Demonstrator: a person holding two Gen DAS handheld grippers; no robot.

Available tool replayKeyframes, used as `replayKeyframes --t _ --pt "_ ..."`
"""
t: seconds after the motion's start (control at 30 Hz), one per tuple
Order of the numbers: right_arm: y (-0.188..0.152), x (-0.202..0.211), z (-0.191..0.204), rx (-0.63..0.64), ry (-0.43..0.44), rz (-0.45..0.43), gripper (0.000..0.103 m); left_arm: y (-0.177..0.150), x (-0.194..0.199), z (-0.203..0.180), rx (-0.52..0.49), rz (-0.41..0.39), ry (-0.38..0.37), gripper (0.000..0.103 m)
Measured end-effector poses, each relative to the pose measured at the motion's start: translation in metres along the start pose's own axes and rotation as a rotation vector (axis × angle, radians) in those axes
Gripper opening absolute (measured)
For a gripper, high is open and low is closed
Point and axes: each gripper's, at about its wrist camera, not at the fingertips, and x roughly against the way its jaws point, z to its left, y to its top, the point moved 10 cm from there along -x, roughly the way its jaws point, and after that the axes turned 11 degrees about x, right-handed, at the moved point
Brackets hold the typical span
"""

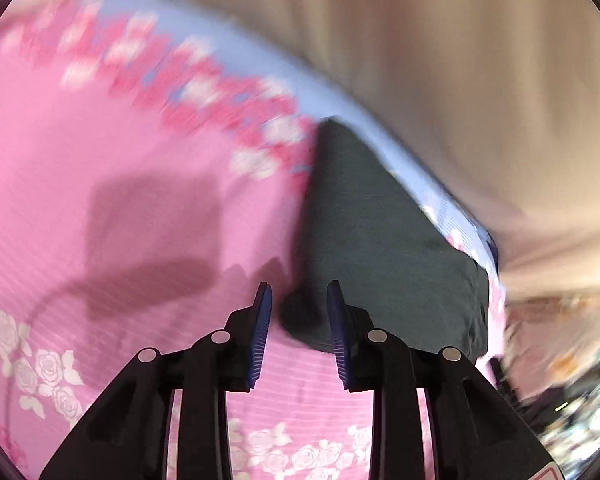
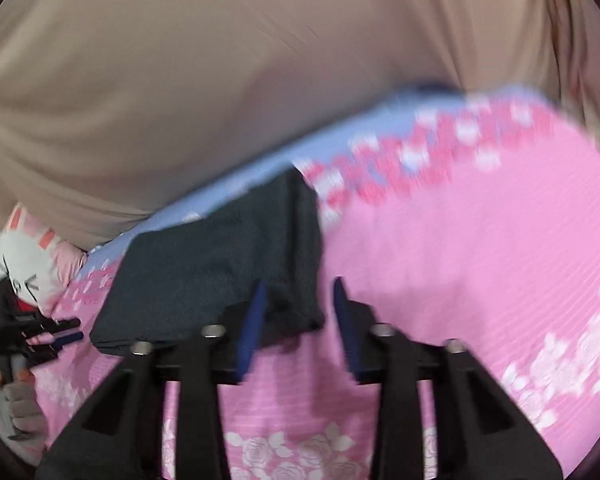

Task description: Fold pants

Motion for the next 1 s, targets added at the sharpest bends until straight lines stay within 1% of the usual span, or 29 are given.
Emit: replayKeyframes --t 0.03,0.07,0.1,0.13,0.17,0.2,0.23,0.27,0.3,0.33,0.37,0.43,0.47,0.5,0.57,0.6,0.67,0.73,0.8,0.87,0.93,1.0 --pt "0.001 -0.004 0.008 0.029 0.010 0.012 0.005 -0.003 0.001 -0.012 -0.050 -0.019 0.013 0.026" --pt "-0.002 -0.013 0.016 0.067 0.009 0.036 0.005 -0.008 -0.006 -0.026 -0.122 -0.040 0.034 0.030" --pt "-0.007 -0.024 0.015 0.088 -0.016 0.059 0.005 -0.016 -0.019 -0.036 -0.178 -0.044 0.063 0.037" --pt "-0.016 -0.037 0.007 0.105 -0.061 0.086 0.004 -0.016 -0.025 -0.036 -0.182 -0.040 0.076 0.037" --pt "-0.020 -0.037 0.006 0.106 -0.063 0.086 0.001 -0.020 -0.034 -0.033 -0.164 -0.025 0.078 0.037" --pt "-0.021 -0.033 0.007 0.095 -0.043 0.072 0.001 -0.025 -0.028 -0.029 -0.138 -0.017 0.041 0.037" --pt "-0.021 -0.023 0.011 0.097 -0.022 0.065 0.009 -0.025 -0.023 -0.023 -0.122 -0.014 0.004 0.037" --pt "-0.020 -0.015 0.017 0.117 -0.019 0.059 0.012 -0.024 -0.016 -0.018 -0.123 -0.010 -0.023 0.037" --pt "-0.021 -0.007 0.027 0.148 0.003 0.056 0.018 -0.024 -0.004 -0.014 -0.127 -0.017 -0.030 0.043" --pt "-0.020 -0.004 0.042 0.182 0.044 0.059 0.021 -0.023 0.007 -0.008 -0.123 -0.037 -0.031 0.049" --pt "-0.024 -0.003 0.072 0.245 0.112 0.073 0.021 -0.018 0.020 0.002 -0.113 -0.068 -0.025 0.058" --pt "-0.042 -0.011 0.135 0.371 0.238 0.128 0.021 -0.008 0.046 0.019 -0.085 -0.165 0.014 0.059" --pt "-0.048 -0.017 0.161 0.398 0.301 0.157 0.021 -0.003 0.054 0.027 -0.073 -0.209 0.038 0.059" --pt "-0.056 -0.027 0.185 0.402 0.365 0.191 0.021 0.006 0.063 0.035 -0.059 -0.274 0.068 0.062" --pt "-0.072 -0.050 0.226 0.377 0.467 0.262 0.027 0.013 0.072 0.042 -0.048 -0.346 0.104 0.066" --pt "-0.078 -0.065 0.238 0.369 0.472 0.290 0.032 0.017 0.076 0.048 -0.051 -0.382 0.131 0.066" --pt "-0.086 -0.091 0.253 0.359 0.452 0.331 0.033 0.020 0.076 0.052 -0.065 -0.424 0.163 0.066" --pt "-0.086 -0.107 0.260 0.330 0.431 0.342 0.033 0.020 0.079 0.057 -0.067 -0.442 0.166 0.066" --pt "-0.080 -0.113 0.264 0.329 0.394 0.316 0.035 0.022 0.077 0.060 -0.070 -0.463 0.166 0.066" --pt "-0.069 -0.114 0.263 0.321 0.330 0.265 0.035 0.023 0.074 0.064 -0.063 -0.455 0.168 0.066" --pt "-0.061 -0.115 0.262 0.285 0.311 0.221 0.035 0.020 0.079 0.068 -0.059 -0.449 0.147 0.066" --pt "-0.051 -0.112 0.262 0.280 0.283 0.166 0.036 0.020 0.091 0.069 -0.052 -0.470 0.135 0.066"
